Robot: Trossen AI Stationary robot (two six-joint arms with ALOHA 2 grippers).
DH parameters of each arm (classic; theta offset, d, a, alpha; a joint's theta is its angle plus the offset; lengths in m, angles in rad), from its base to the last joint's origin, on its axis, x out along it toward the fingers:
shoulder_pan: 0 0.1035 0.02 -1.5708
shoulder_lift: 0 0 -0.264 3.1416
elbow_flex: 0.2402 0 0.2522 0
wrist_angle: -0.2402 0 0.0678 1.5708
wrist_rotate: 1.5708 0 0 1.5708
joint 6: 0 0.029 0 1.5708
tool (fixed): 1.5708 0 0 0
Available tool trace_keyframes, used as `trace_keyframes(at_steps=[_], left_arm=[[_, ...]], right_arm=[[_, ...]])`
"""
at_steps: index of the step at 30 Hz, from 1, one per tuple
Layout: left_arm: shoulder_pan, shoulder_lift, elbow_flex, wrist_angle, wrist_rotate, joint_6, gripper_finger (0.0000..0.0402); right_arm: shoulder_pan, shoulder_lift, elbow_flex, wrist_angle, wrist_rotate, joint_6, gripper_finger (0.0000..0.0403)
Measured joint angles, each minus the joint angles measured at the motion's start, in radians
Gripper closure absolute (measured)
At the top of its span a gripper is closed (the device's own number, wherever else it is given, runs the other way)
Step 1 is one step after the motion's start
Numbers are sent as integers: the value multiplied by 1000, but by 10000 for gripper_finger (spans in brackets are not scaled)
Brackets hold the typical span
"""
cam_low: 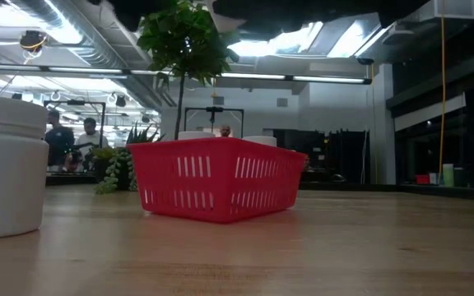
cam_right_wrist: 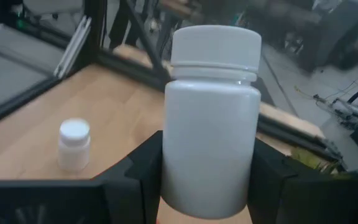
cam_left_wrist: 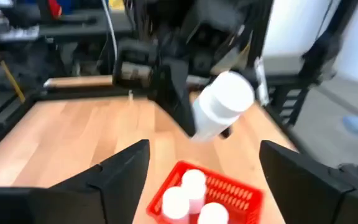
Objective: Pick and place pill bottles into a basket
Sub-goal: Put the top right white medicine bottle into the red bin
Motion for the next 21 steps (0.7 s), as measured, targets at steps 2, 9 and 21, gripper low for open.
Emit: trace_keyframes(at_steps=[2, 9, 21], left_arm=[[1, 73, 39, 3, -7, 29, 94], [0, 224, 130, 2, -11, 95, 89], [0, 234, 188, -49, 23, 100, 88]], right_arm=[[0, 0, 0, 34, 0, 4, 240], [0, -1, 0, 83, -4, 31, 240], [-42, -1, 0, 82, -25, 60, 240]])
